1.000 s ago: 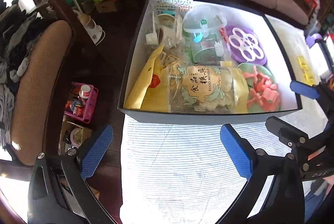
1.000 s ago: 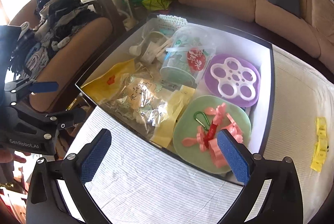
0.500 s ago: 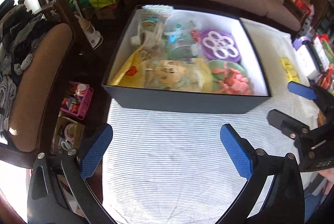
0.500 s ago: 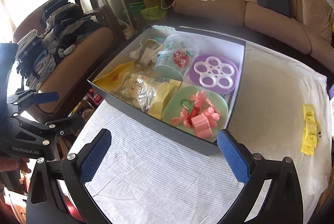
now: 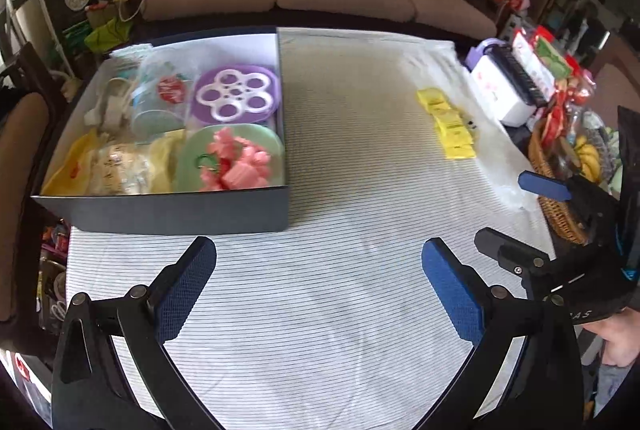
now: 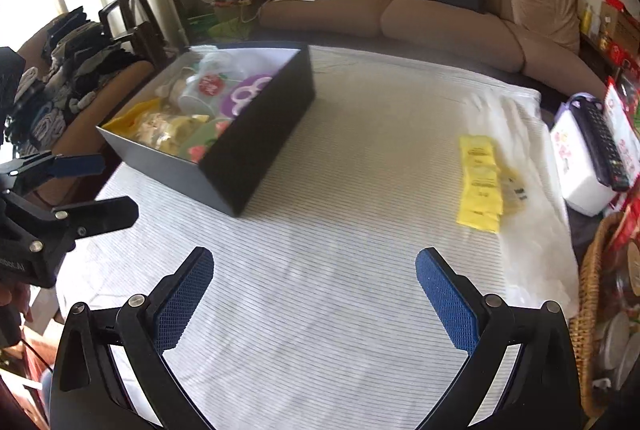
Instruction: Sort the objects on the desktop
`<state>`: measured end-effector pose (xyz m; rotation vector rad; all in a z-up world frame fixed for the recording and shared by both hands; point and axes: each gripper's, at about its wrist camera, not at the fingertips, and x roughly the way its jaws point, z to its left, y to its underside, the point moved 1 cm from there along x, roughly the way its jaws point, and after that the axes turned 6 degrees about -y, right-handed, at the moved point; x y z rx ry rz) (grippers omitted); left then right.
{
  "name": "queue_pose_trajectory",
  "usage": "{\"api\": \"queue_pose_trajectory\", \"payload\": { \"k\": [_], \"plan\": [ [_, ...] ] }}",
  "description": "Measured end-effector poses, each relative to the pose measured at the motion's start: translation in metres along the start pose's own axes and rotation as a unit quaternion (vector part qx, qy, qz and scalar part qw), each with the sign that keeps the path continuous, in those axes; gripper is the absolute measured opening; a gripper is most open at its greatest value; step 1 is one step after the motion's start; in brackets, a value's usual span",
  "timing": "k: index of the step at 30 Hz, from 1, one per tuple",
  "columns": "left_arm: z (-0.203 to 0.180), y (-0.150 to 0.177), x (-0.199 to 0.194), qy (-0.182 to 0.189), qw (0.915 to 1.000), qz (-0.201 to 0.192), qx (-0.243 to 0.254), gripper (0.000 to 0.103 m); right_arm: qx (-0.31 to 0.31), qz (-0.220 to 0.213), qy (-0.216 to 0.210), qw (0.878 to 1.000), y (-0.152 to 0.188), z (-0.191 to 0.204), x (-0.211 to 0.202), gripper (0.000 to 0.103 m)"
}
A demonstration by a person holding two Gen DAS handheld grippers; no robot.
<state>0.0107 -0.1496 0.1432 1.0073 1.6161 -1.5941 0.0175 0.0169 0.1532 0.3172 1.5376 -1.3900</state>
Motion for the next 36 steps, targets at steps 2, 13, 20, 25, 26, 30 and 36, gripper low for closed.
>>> {"api": "queue_pose_trajectory", "payload": {
  "k": [2,13,20,25,26,30,36],
  "plan": [
    [-0.031,-0.005,0.017,0.016,0.9998,0.004,0.004,0.103,0.012,-0.003,0.018,1.000,0.017,-0.030,-0.006,0.103],
    [-0.172,-0.060,0.147,0.076,0.9959,0.049,0.006,0.103,0.045,-0.004,0.071,0.996,0.085,-0.131,-0.004,0.103],
    [-0.219,-0.101,0.214,0.020,0.9990,0.034,0.021,0.103,0.037,-0.016,0.060,0.997,0.079,-0.151,-0.001,0.103],
    [-0.229,-0.111,0.247,0.000,0.9988,0.045,0.018,0.103,0.035,-0.027,0.077,0.996,0.079,-0.172,0.004,0.103],
    [-0.232,-0.111,0.253,0.000,0.9986,0.050,0.019,0.103,0.045,-0.026,0.074,0.996,0.081,-0.178,0.006,0.103],
    [-0.240,-0.113,0.269,-0.009,0.9976,0.063,0.027,0.103,0.074,-0.036,0.064,0.995,0.088,-0.193,0.005,0.103],
    [-0.243,-0.111,0.253,0.029,0.9975,0.059,0.027,0.026,0.084,-0.042,0.059,0.994,0.088,-0.196,0.003,0.103]
  ]
}}
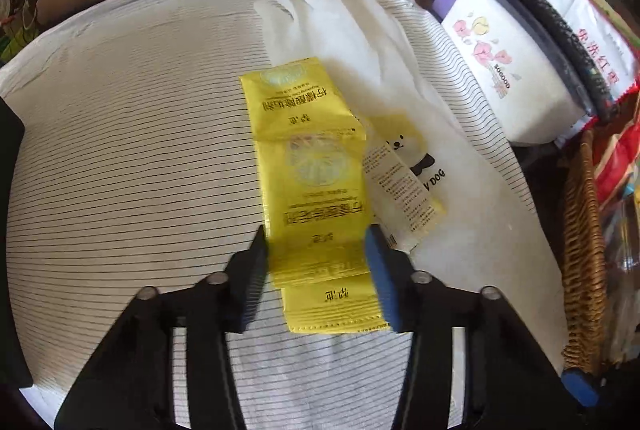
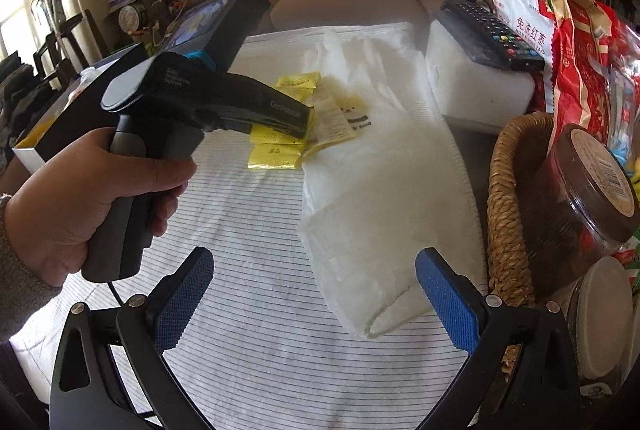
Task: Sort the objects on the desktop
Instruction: 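Grasp the stack of yellow lemon-print sachets with the left tool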
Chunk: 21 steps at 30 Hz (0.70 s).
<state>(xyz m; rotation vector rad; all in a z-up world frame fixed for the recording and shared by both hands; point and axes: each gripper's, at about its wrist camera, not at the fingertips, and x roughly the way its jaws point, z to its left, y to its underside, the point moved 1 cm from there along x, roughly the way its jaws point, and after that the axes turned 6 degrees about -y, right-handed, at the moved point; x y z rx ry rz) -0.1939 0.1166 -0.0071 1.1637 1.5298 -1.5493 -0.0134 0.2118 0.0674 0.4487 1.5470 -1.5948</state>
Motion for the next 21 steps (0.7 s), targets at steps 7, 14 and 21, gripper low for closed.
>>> {"api": "queue_pose_trajectory", "payload": {
  "k": [7,14,21],
  "plan": [
    [0.024,0.021,-0.038,0.026,0.9994,0.003,0.021,0.004,0.032,-0.004,-0.027,0.999,-0.001,-0.003,-0.003,0.103],
    [0.057,0.019,-0.050,0.041,0.9965,-0.013,-0.072,0.087,0.065,-0.016,-0.048,0.997,0.000,-0.003,-0.013,0.103],
    [0.006,-0.005,-0.018,-0.008,0.9997,-0.009,-0.021,0.087,0.044,-0.006,-0.036,0.998,0.001,0.000,-0.010,0.103]
  ]
}}
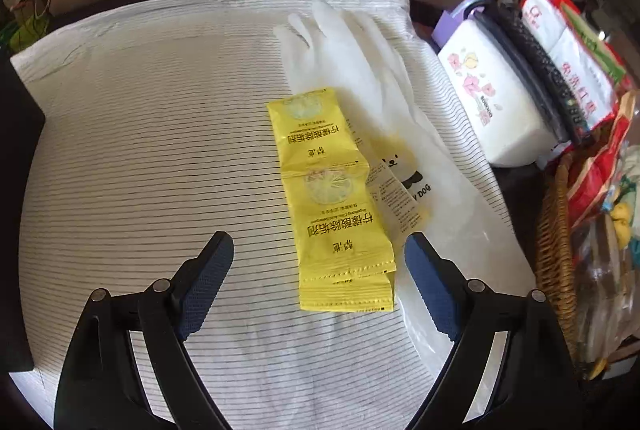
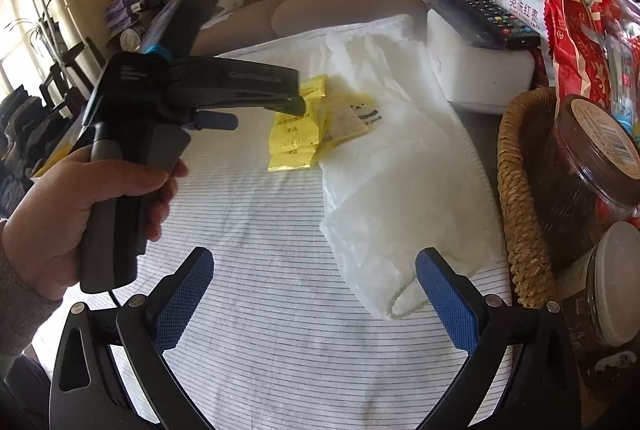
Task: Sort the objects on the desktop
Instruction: 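Grasp the stack of yellow lemon-print sachets with the left tool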
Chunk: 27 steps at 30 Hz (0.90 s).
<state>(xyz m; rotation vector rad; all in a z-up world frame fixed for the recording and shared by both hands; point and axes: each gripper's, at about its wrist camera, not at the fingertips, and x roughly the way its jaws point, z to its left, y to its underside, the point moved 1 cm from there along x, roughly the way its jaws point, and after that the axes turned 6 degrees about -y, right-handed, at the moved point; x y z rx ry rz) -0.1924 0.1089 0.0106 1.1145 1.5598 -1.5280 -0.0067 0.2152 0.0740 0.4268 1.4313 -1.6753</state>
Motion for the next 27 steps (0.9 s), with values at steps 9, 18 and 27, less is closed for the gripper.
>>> {"api": "queue_pose_trajectory", "payload": {
  "k": [9,18,27],
  "plan": [
    [-0.019,0.006,0.030,0.003,0.9994,0.019,0.027,0.055,0.007,0.007,-0.005,1.000,-0.004,-0.010,0.009,0.103],
    [0.050,0.056,-0.053,0.046,0.9982,-0.005,0.039,0.054,0.019,0.005,-0.018,1.000,-0.003,-0.007,0.005,0.103],
    [0.137,0.117,-0.178,0.072,0.9965,-0.012,0.040,0.054,0.034,-0.008,-0.149,0.988,-0.009,0.037,-0.003,0.103]
  ]
}}
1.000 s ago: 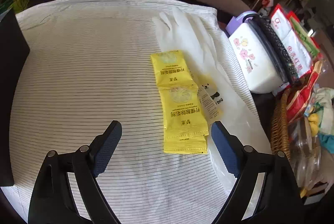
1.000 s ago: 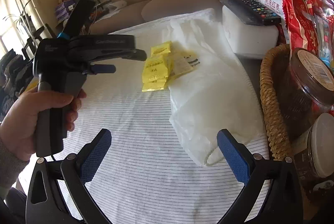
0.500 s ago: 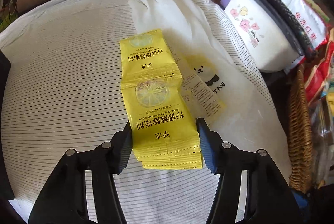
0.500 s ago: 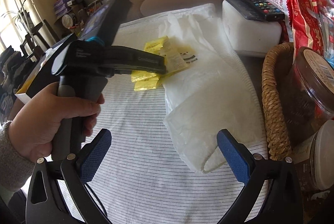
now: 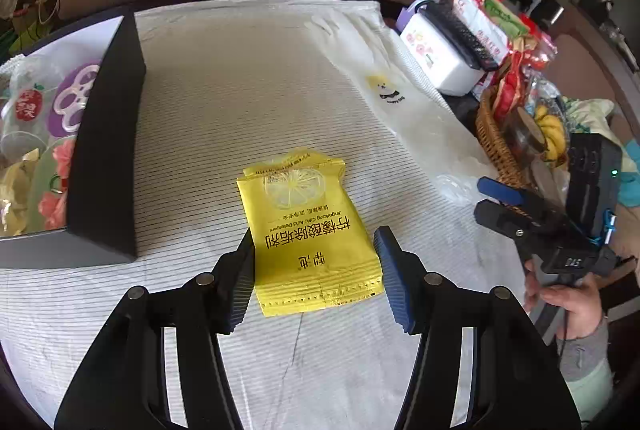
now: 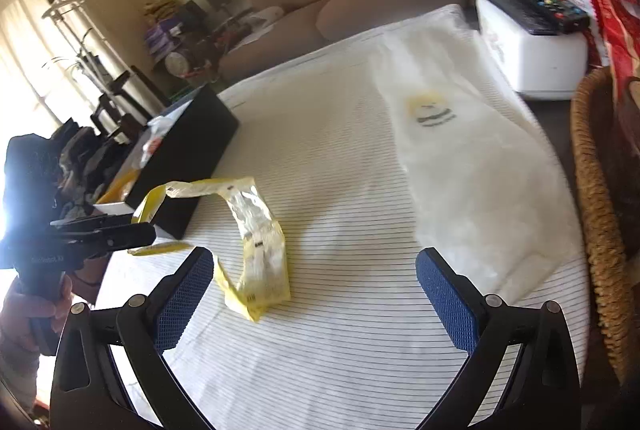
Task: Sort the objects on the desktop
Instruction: 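Grasp the stack of yellow lemon-print sachets with the left tool, then carry the yellow sachets over the box with the left tool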
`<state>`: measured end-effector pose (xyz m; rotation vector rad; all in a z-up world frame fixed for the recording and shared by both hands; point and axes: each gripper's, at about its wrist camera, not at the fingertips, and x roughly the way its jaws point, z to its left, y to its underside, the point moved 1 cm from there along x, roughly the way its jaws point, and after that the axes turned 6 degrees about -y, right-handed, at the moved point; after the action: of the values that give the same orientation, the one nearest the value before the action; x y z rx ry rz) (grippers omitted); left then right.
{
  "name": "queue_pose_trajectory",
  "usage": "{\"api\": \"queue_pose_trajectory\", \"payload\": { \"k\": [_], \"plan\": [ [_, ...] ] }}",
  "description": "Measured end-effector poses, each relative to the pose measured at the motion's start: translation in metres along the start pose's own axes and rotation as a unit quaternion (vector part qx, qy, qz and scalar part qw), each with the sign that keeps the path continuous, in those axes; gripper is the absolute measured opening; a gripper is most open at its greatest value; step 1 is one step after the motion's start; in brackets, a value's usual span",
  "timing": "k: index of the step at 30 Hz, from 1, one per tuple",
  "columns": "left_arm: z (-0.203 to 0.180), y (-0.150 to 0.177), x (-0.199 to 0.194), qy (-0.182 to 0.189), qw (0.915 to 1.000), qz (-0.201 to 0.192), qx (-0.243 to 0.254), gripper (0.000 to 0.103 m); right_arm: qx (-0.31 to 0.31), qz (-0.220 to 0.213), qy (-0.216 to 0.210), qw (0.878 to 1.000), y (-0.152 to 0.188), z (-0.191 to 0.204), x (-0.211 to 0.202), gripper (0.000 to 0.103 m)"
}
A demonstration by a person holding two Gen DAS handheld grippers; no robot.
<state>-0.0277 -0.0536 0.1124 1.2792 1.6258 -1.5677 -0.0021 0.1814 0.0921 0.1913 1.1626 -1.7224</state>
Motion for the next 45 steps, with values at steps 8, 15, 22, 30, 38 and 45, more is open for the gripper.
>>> {"api": "queue_pose_trajectory", "payload": {
  "k": [8,15,22,30,38,45],
  "plan": [
    [0.005,-0.010,-0.112,-0.020,0.9984,0.000,0.053,0.053,-0.163,0.010,-0.140,0.977,0.012,0.127,-0.005,0.103],
    [-0.012,-0.011,-0.223,-0.061,0.9900,-0.023,0.125,0.053,-0.287,-0.067,-0.172,0.940,0.018,0.233,-0.044,0.103],
    [-0.025,-0.003,-0.293,-0.049,0.9864,-0.059,0.146,0.053,-0.380,-0.093,-0.154,0.907,0.010,0.303,-0.065,0.103],
    [-0.023,0.014,-0.356,-0.023,0.9838,-0.103,0.145,0.053,-0.326,-0.032,-0.225,0.918,-0.002,0.327,-0.042,0.025],
    [0.046,-0.002,-0.362,-0.005,0.9865,-0.144,0.078,0.053,-0.293,-0.058,-0.174,0.938,-0.052,0.351,-0.015,0.018],
    [0.138,-0.046,-0.307,-0.002,0.9864,-0.164,0.000,0.053,-0.212,-0.063,-0.169,0.961,-0.121,0.346,0.079,0.018]
  ]
}}
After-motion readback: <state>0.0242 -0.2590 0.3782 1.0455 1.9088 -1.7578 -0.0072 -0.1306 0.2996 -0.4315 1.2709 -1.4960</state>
